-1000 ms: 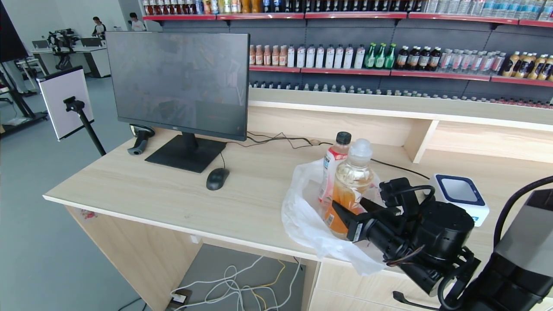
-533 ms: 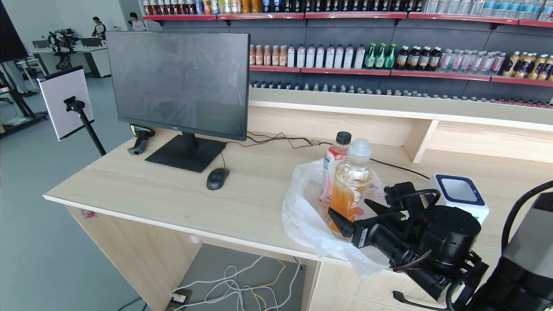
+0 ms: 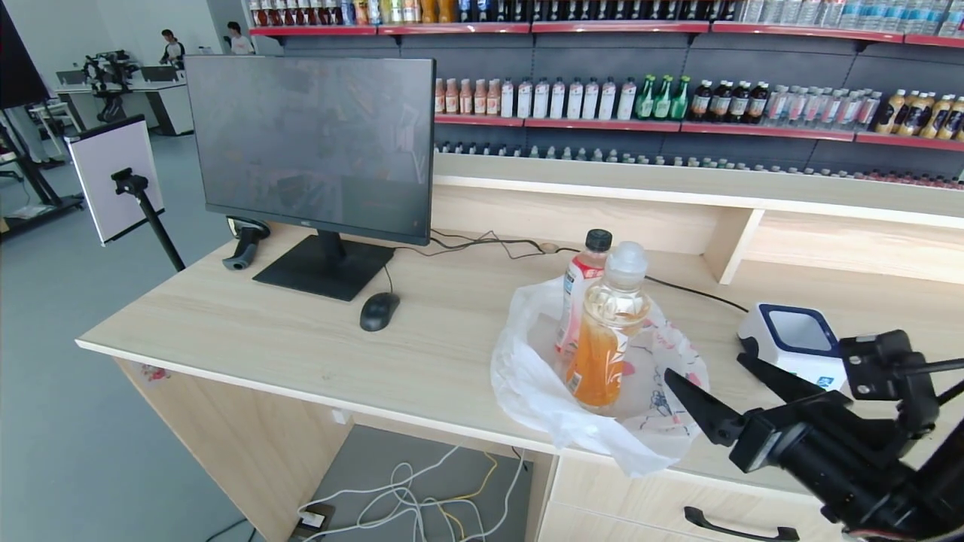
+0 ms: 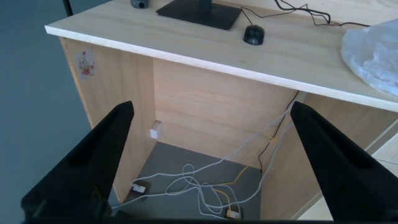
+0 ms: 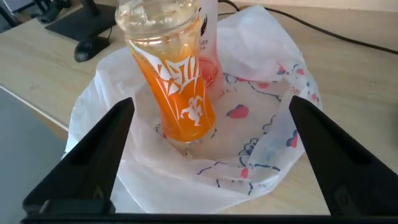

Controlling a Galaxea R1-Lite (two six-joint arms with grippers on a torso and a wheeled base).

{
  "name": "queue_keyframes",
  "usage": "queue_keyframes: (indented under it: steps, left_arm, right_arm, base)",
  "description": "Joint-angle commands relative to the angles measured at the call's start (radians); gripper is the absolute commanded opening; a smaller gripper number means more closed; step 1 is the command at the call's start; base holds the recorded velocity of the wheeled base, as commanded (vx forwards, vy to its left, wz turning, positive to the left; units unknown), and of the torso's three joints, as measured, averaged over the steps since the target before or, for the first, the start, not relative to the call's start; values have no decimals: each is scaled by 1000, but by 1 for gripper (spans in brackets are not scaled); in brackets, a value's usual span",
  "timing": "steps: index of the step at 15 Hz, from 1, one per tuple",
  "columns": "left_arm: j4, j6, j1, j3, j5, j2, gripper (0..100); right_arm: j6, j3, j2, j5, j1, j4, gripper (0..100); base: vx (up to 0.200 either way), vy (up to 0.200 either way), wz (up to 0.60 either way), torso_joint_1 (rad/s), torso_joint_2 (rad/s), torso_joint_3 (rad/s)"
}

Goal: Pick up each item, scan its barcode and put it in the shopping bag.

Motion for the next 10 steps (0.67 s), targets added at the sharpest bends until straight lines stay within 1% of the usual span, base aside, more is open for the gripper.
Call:
queue_keyframes:
  steps: [1,2,3,4,5,6,7,8,9,10]
  left_arm:
    - [0,-1,0,0,0,0,100]
    - [0,-1,0,0,0,0,100]
    - [0,-1,0,0,0,0,100]
    - [0,-1,0,0,0,0,100]
    - [0,-1,0,0,0,0,100]
    - [0,1,0,0,0,0,100]
    - [0,-1,0,0,0,0,100]
    - [0,-1,0,0,0,0,100]
    - [0,-2,0,0,0,0,100]
    - [0,-2,0,0,0,0,100]
  right_arm:
    - [-7,39,-458,-29,3,209,100]
    - [-28,39,-601,-26,6,398,100]
    - [-56,39,-754,-21,19,633,100]
    - [-96,39,-939,-12,72,904,100]
    - [-128,39,-1103,-1,151,1134,100]
    - [-146,39,-1228,1,198,1288,100]
    - [-168,34,-1405,1,238,1477,100]
    - [-166,23,-1498,4,237,1532,100]
    - [-165,19,-1512,5,235,1538,100]
    - [-165,17,-1544,39,237,1547,100]
  base:
    - [0,0,0,0,0,0]
    - [0,0,0,0,0,0]
    - [0,0,0,0,0,0]
    - [0,0,0,0,0,0]
    - [0,0,0,0,0,0]
    - [0,0,0,0,0,0]
    - [0,0,0,0,0,0]
    - [0,0,0,0,0,0]
    - [0,0,0,0,0,0]
    - [0,0,0,0,0,0]
